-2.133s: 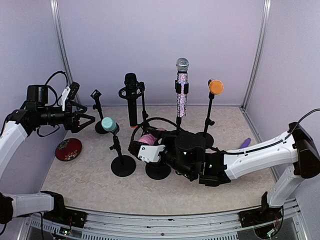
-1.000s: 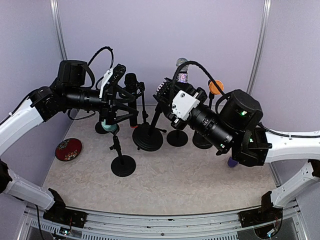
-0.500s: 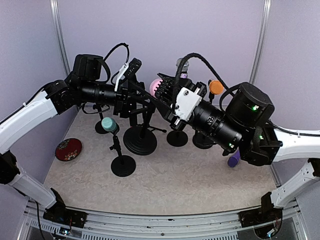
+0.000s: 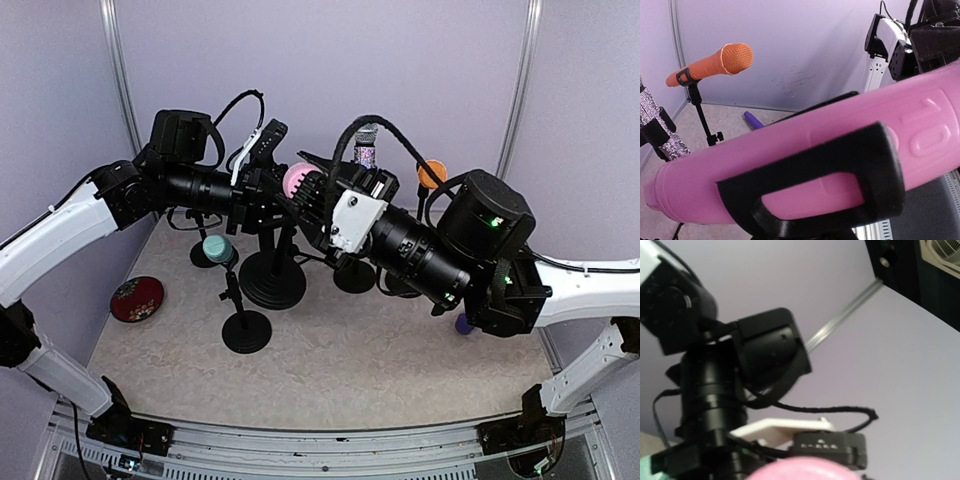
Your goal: Remove the microphone from the stand
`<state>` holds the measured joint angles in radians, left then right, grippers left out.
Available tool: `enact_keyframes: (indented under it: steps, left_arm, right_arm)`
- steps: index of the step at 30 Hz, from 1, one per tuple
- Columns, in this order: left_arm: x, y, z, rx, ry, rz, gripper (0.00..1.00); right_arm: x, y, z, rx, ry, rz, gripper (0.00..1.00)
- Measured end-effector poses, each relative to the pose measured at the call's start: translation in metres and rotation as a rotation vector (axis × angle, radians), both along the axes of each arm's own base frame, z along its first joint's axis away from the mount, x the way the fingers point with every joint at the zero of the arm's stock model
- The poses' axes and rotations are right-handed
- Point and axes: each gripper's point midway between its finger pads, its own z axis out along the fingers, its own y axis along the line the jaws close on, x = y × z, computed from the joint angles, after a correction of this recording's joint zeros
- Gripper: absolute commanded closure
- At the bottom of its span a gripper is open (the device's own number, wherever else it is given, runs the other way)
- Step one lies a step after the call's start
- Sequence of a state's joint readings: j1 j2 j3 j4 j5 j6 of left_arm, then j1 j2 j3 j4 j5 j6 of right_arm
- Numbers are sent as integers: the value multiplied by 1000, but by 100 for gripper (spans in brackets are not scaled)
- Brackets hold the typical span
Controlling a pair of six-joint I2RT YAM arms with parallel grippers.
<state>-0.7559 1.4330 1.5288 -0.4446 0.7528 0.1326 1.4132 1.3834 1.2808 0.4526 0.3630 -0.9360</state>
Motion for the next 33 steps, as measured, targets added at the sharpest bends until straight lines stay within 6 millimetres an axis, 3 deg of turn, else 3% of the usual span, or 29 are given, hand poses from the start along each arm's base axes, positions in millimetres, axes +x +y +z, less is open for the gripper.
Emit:
enact_keyframes:
  steps: [6, 13, 23, 33]
  left_arm:
    - [-2, 1, 14, -37, -19, -21, 100]
    - [-11, 0, 19, -58, -23, -67, 100]
    - [-40, 1, 27, -113, -52, -170, 100]
    - [-55, 3, 37, -151, -75, -233, 100]
  right_arm:
    - [-4, -3, 15, 30, -1, 9, 100]
    - [-19, -4, 18, 23, -16, -1, 100]
    - [-58, -5, 24, -14, -62, -19, 100]
    - [-88, -9, 30, -47, -114, -42, 100]
